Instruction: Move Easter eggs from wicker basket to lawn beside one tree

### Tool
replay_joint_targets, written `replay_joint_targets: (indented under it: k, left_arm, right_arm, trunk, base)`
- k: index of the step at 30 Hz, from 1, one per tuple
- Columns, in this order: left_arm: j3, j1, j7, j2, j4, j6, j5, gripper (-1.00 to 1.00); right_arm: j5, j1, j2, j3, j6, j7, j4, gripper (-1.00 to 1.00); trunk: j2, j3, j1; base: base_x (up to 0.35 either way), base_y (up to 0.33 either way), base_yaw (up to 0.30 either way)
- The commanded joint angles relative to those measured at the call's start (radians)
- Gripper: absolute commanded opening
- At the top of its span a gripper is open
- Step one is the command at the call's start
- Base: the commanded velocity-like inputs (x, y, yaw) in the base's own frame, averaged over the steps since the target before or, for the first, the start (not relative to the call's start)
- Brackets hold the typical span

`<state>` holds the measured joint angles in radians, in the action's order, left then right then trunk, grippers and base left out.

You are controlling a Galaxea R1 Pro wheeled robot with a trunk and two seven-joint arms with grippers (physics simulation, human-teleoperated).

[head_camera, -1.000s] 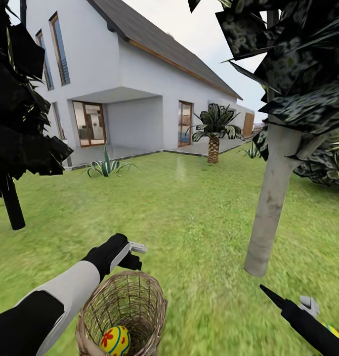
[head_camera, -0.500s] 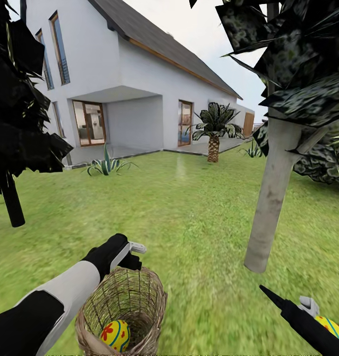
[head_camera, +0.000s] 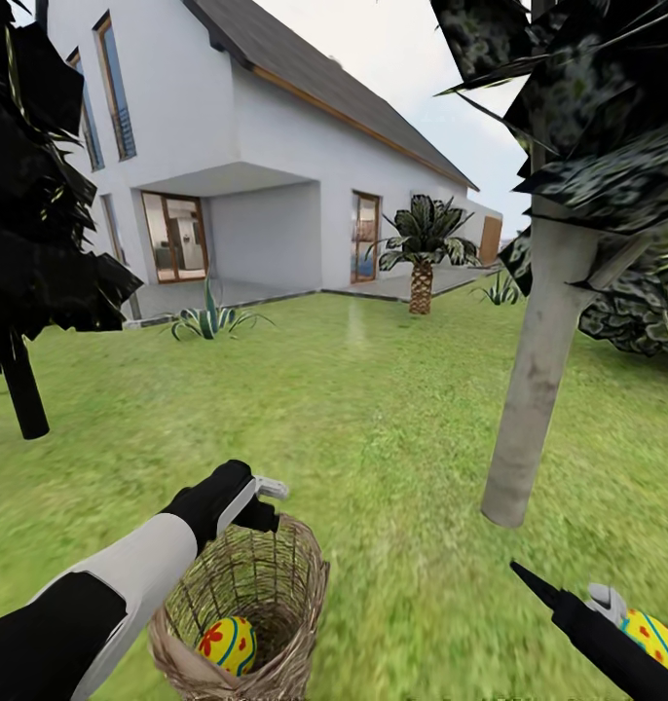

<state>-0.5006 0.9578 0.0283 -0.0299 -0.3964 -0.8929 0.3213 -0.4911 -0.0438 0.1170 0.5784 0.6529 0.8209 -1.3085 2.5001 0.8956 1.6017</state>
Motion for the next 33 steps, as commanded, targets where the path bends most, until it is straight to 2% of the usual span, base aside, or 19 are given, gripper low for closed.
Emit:
replay_joint_targets:
  k: [1, 29, 33]
  left_arm:
    - [-0.007, 0.001, 0.003, 0.001, -0.001, -0.003, 0.007, 1.0]
    - [-0.007, 0.001, 0.004, 0.001, -0.001, -0.002, 0.007, 1.0]
    - [-0.007, 0.001, 0.003, 0.001, -0.001, -0.002, 0.007, 1.0]
  right_arm:
    - [-0.005, -0.001, 0.0, 0.001, 0.007, 0.001, 0.0, 1.0]
    - [-0.007, -0.001, -0.003, -0.004, 0.002, 0.01, -0.023, 1.0]
    - [-0.007, -0.001, -0.003, -0.014, 0.004, 0.012, -0.024, 1.0]
  trunk:
    - [0.001, 0.005, 0.0]
    - [0.007, 0.113, 0.013]
    - [0.008, 0.129, 0.015]
  base:
    - [0.0, 0.0, 0.0]
    - [0.0, 0.0, 0.0]
    - [0.0, 0.0, 0.0]
